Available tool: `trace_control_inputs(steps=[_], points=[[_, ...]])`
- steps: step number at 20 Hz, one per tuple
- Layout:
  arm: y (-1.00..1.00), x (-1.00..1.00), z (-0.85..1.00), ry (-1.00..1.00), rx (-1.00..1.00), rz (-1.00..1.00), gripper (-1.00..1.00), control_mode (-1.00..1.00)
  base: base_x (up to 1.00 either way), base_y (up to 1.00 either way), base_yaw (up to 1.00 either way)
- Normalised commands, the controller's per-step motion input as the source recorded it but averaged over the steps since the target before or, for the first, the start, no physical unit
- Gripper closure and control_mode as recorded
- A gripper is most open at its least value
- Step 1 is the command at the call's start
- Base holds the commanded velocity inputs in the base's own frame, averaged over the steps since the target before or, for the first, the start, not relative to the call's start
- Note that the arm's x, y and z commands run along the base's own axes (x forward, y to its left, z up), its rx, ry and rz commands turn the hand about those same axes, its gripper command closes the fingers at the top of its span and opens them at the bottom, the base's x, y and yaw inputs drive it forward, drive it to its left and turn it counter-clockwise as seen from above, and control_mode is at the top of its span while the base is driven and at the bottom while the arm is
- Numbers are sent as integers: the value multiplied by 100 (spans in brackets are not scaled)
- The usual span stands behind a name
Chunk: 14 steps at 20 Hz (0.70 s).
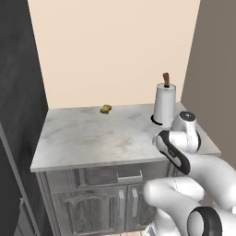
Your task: Place the potato and eggplant inside the fridge drawer. Close the drawer after placing the vegetables.
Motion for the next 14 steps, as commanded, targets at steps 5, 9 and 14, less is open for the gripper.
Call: trace_control_inputs(steps=[5, 9, 14], points=[[-6, 81, 0, 33, 0, 0, -100, -100, 0, 0, 0], [-49, 47, -17, 13, 0, 6, -100, -100, 0, 0, 0], [-38, 29, -32, 2, 0, 7, -100, -100, 0, 0, 0]])
